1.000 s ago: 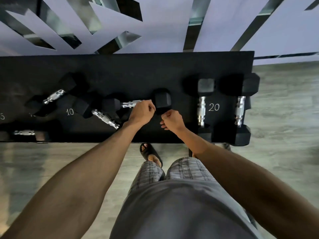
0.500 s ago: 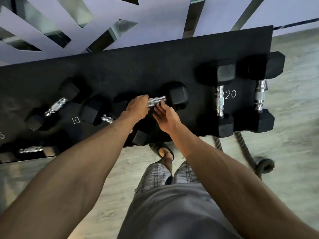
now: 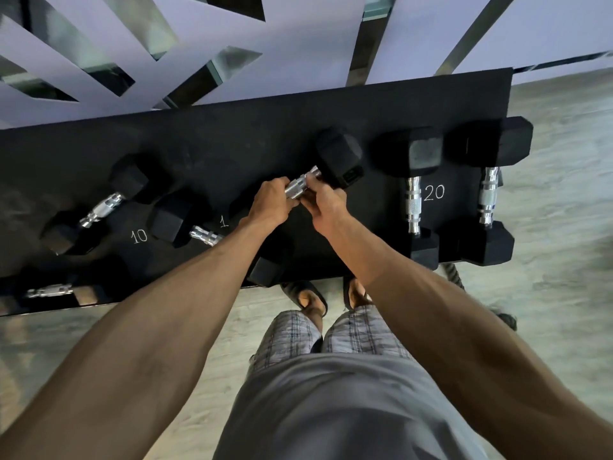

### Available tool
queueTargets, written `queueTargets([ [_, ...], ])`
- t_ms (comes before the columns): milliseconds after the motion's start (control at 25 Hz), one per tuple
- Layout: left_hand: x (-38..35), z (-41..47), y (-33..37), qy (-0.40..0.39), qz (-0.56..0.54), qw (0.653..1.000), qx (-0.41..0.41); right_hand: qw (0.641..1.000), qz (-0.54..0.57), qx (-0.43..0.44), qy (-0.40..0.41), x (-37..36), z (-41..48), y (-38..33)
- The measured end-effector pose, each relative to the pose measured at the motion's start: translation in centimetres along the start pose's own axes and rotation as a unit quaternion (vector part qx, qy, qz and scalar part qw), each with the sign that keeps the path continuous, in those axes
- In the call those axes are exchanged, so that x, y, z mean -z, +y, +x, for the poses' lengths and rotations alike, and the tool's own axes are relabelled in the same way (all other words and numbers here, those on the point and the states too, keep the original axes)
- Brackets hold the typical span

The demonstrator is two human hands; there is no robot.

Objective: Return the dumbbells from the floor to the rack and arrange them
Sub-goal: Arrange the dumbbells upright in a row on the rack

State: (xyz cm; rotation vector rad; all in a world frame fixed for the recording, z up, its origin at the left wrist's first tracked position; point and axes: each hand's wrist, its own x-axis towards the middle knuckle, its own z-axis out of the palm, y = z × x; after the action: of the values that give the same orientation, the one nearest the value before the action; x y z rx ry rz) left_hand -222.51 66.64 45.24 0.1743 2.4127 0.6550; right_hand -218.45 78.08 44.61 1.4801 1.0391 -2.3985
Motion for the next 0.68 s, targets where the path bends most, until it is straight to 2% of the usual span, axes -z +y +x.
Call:
queueTargets([
  [160, -1.0, 0.8, 3.1, 0.025, -0.114, 0.992, 0.047, 0.984, -0.157, 0.080, 0.007, 0.3, 2.0, -4.0],
  [280, -3.1, 0.4, 5.3, 0.023, -0.207, 0.974, 0.089, 0.937, -0.323, 0.130, 0.013, 1.7, 3.6, -6.1],
  [400, -5.9, -0.2, 6.1, 0.007, -0.274, 0.954, 0.122, 0.883, -0.442, 0.155, -0.006, 3.2, 3.8, -6.6],
  [520, -8.2, -0.5, 5.5, 0.005, -0.273, 0.947, 0.168, 0.852, -0.499, 0.156, -0.020, 4.9, 4.2, -5.6],
  [680, -9.8, -1.7, 4.1, -0.005, -0.258, 0.950, 0.176, 0.836, -0.526, 0.150, -0.048, 7.0, 3.9, -3.4],
])
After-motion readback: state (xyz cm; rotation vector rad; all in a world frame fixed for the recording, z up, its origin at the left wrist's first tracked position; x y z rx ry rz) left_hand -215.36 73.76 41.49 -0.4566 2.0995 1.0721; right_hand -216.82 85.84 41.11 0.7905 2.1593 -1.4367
